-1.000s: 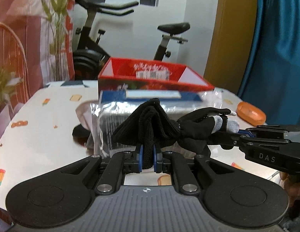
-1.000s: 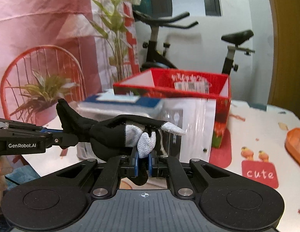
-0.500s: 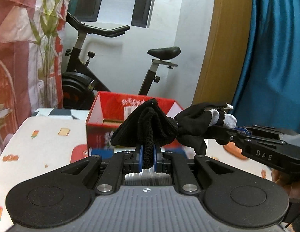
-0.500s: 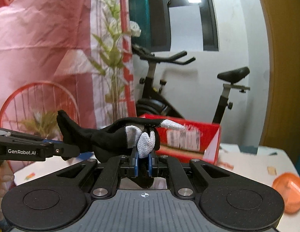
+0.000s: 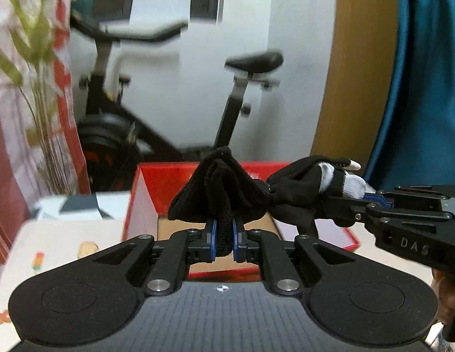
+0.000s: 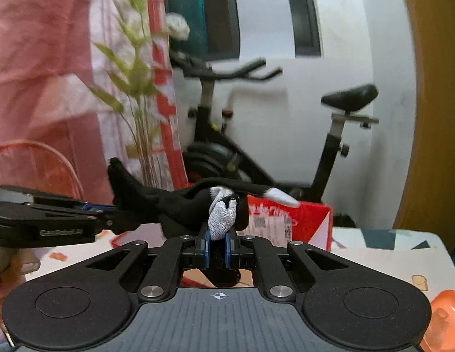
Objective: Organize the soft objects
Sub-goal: 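Lift the black glove with both grippers and carry it over the red box, then lower the glove into the red box and open both grippers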
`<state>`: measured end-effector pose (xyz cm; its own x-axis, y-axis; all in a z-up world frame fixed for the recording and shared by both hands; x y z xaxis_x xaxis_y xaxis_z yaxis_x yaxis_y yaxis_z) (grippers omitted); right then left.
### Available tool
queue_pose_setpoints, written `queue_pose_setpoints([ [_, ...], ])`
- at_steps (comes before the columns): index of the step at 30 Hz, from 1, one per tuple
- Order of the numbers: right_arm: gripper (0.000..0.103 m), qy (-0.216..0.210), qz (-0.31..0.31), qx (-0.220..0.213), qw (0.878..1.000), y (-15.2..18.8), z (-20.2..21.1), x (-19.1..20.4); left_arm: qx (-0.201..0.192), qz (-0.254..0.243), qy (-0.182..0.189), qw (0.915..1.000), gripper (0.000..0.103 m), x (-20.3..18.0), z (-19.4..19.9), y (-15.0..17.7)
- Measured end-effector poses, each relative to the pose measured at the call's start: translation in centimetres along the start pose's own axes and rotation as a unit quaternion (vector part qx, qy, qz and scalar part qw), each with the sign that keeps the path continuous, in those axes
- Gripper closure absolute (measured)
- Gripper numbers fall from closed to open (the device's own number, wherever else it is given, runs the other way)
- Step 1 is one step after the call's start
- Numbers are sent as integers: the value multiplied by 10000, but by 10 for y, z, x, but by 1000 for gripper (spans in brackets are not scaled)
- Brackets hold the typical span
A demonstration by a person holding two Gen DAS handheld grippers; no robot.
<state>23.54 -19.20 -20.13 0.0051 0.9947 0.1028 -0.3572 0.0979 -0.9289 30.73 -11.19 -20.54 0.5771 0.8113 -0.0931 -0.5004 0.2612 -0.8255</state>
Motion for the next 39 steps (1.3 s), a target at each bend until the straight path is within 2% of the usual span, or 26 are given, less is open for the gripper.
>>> queue_pose_setpoints([
  [3,94,39,45,359,9993,7,-35,-3,518,239,-44,9984,92,11,-27,7],
  [12,94,22,-215,1382,9902,41,-105,-12,1439,578,42,9879,91,37,-78,27],
  [16,94,107,-570,1921,9797,58,-128,-22,1601,576,98,9854,91,42,-89,29],
  [20,93,169,-942,2163,9716,67,-138,-32,1671,584,220,9840,89,40,-95,30],
  [22,92,209,-1028,2245,9688,71,-142,-36,1697,564,177,9837,85,42,-97,32],
  [24,89,225,-1076,2335,9661,74,-145,-39,1692,629,154,9835,71,45,-98,32],
  [27,84,312,-1101,2407,9638,77,-148,-43,1619,739,171,9839,58,48,-98,29],
  [32,81,423,-1141,2330,9648,75,-145,-50,1480,857,153,9852,44,50,-93,22],
  [34,71,407,-1133,2237,9672,71,-141,-51,1383,920,144,9860,32,50,-88,17],
  [36,47,426,-1071,2059,9718,63,-134,-49,1218,943,165,9879,20,48,-80,11],
  [39,32,379,-963,1761,9789,52,-120,-46,945,909,174,9912,11,46,-64,1],
])
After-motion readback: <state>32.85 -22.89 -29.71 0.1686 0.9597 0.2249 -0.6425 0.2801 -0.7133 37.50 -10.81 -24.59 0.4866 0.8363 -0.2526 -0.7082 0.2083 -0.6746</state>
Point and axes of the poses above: each gripper's, at about its wrist camera, not at the fingertips, and z roughly against the way its jaws point, x to its left, y to its underside, the point moved 10 cm from there along -z, roughly the way its jaws point, and after that the axes turned 4 degrees about y, right-handed, at the moved point
